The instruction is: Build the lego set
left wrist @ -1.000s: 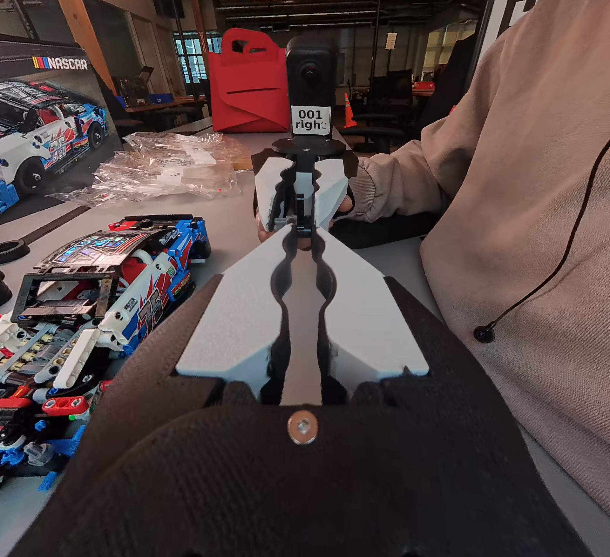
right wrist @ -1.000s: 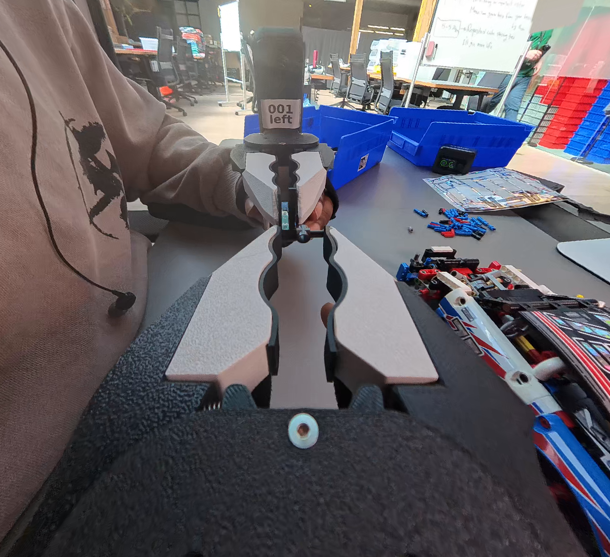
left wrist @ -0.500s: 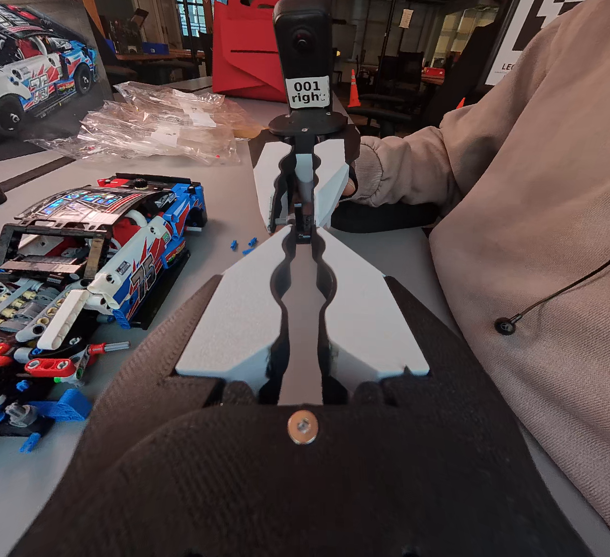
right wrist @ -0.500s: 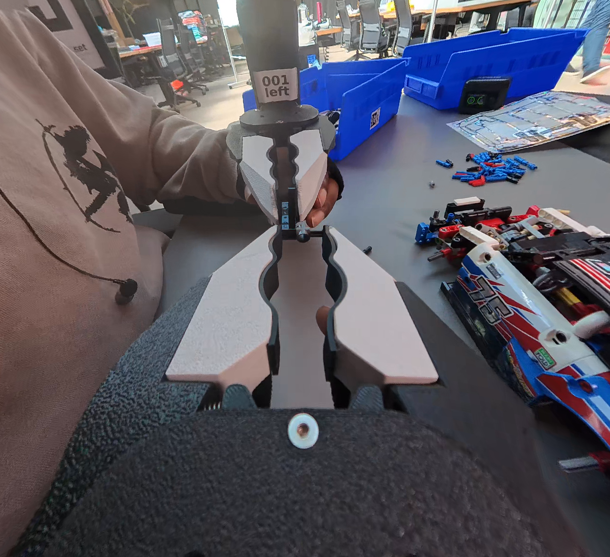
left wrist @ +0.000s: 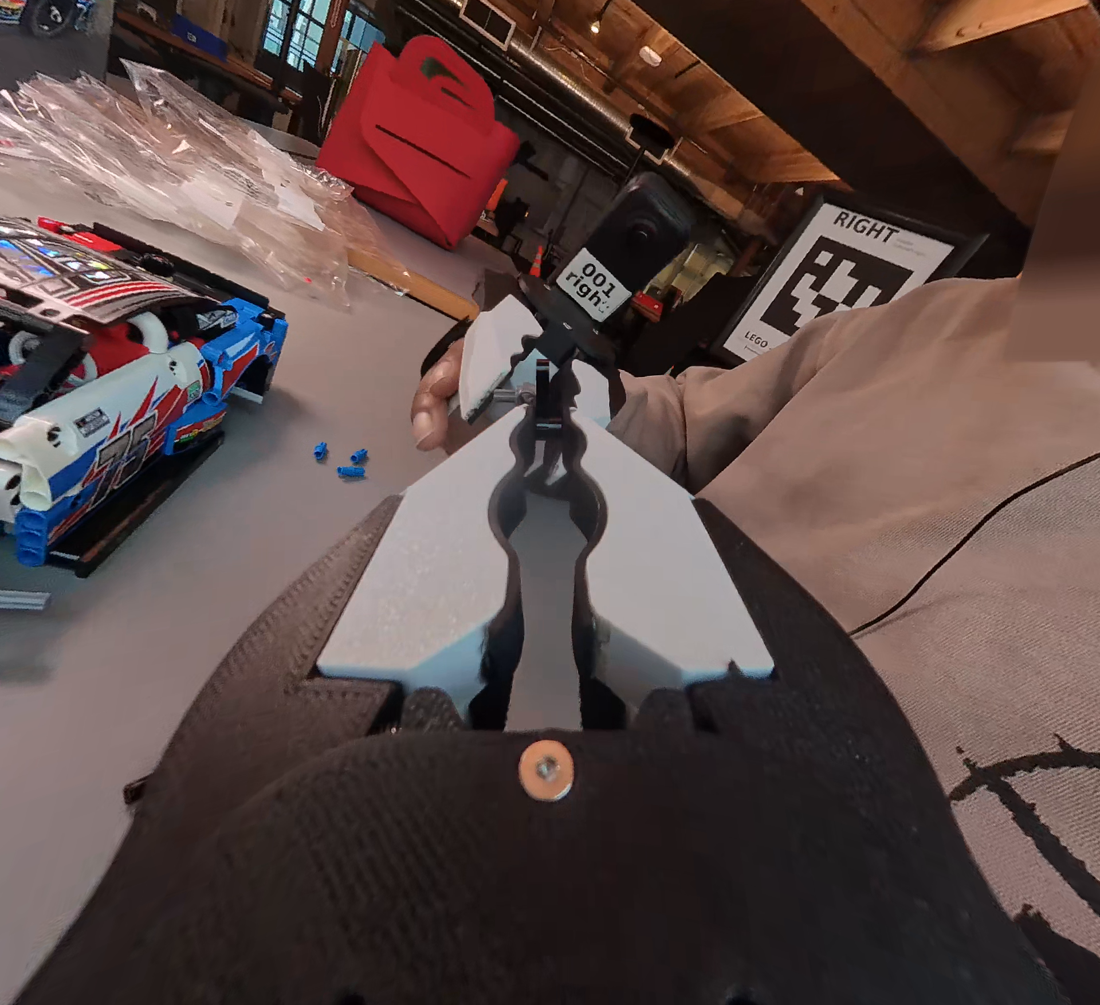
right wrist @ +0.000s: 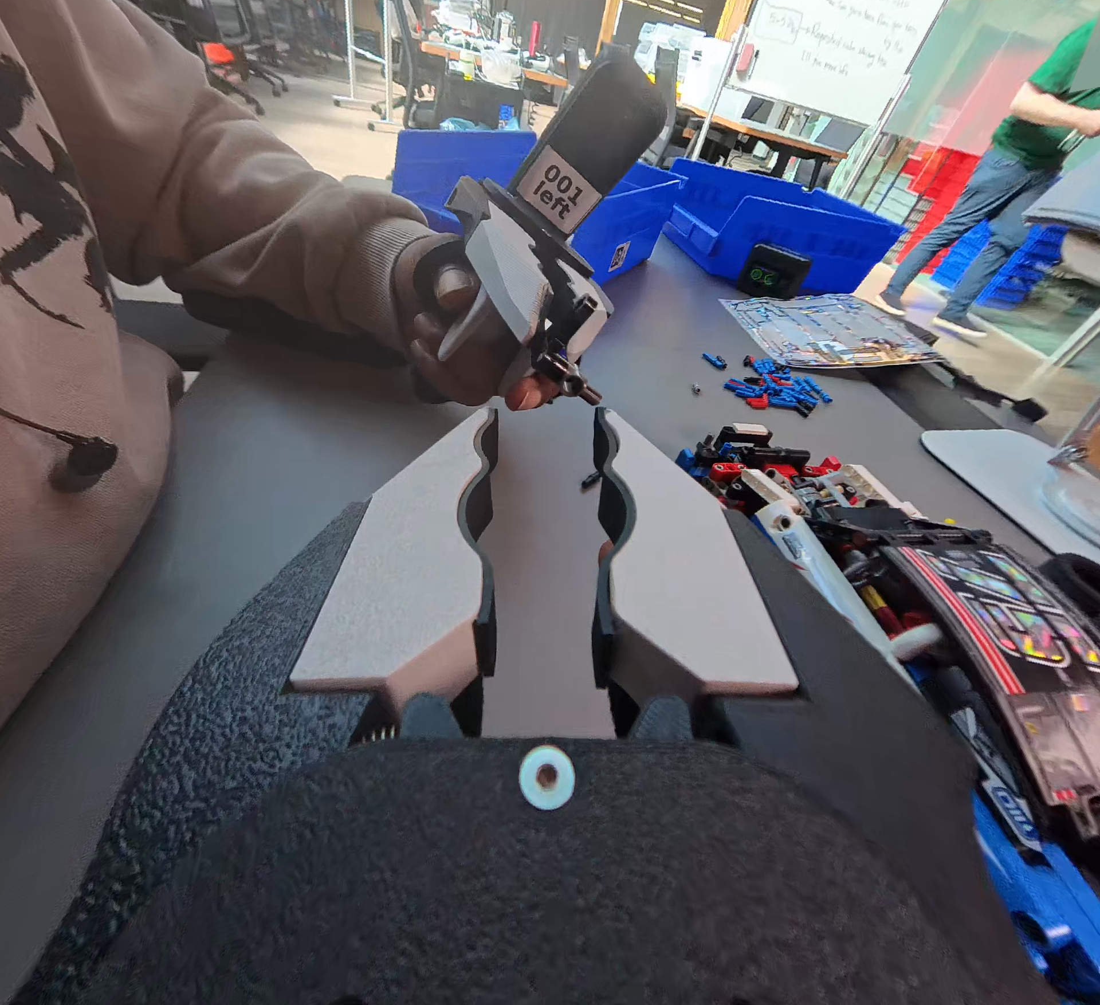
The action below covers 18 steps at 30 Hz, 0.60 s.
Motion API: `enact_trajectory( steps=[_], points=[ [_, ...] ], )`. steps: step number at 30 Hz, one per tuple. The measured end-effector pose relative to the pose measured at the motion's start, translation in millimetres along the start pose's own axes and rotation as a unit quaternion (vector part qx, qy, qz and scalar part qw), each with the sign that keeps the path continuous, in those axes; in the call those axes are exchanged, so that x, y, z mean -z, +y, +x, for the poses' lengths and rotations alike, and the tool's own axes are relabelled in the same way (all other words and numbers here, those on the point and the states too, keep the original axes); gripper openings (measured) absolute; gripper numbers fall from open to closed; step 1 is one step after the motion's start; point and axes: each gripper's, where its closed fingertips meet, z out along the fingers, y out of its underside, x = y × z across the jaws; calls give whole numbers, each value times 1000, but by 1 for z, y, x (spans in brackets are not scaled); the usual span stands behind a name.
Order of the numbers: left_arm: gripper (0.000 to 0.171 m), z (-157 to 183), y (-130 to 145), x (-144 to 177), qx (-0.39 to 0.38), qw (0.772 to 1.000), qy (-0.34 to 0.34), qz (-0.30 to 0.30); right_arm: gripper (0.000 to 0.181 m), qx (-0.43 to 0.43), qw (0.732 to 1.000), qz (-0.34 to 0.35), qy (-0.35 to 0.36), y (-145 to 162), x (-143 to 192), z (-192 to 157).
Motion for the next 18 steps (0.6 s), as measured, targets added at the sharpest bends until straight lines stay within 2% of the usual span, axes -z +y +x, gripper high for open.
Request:
enact_trajectory(
  steps=[5,7,9,12,18],
  points=[
    [6,2,0,0,61,998,28,6,16,94,994,-18,51,1,1,6],
    [6,0,4,-1,83,996,33,-2,24,120,990,-24,73,0,2,11],
    [6,1,5,-1,102,994,43,0,24,134,988,-24,76,-2,3,11],
    [6,0,7,-2,118,992,50,-1,6,157,985,-29,72,-2,4,7],
    [6,-8,9,-1,146,988,44,1,4,159,983,-50,74,5,4,9]
  ],
)
